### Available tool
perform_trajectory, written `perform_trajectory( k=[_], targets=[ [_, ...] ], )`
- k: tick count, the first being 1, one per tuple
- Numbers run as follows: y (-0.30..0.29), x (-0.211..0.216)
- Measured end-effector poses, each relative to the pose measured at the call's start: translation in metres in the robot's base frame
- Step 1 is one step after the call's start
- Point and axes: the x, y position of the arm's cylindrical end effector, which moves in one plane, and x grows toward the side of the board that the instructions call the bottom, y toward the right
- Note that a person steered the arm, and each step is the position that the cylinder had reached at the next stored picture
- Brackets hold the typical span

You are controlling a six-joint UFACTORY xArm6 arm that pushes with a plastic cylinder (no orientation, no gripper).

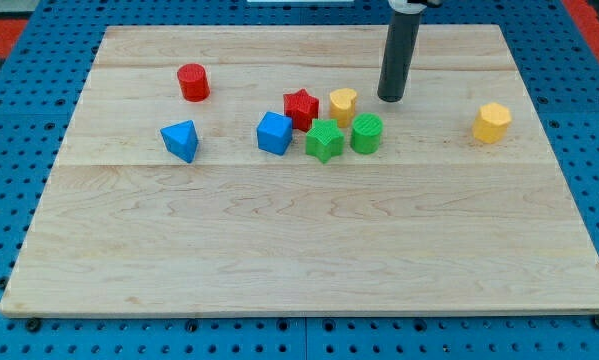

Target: Adjust the red circle into the red star

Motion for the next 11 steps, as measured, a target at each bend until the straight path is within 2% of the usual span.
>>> perform_trajectory(
  k=[5, 7, 8, 10, 11],
  targets=[
    [0.0, 0.001],
    [-0.008, 0.022],
    [-0.064, -0.031],
    [-0.291, -0.094],
    [-0.312, -0.057]
  ],
)
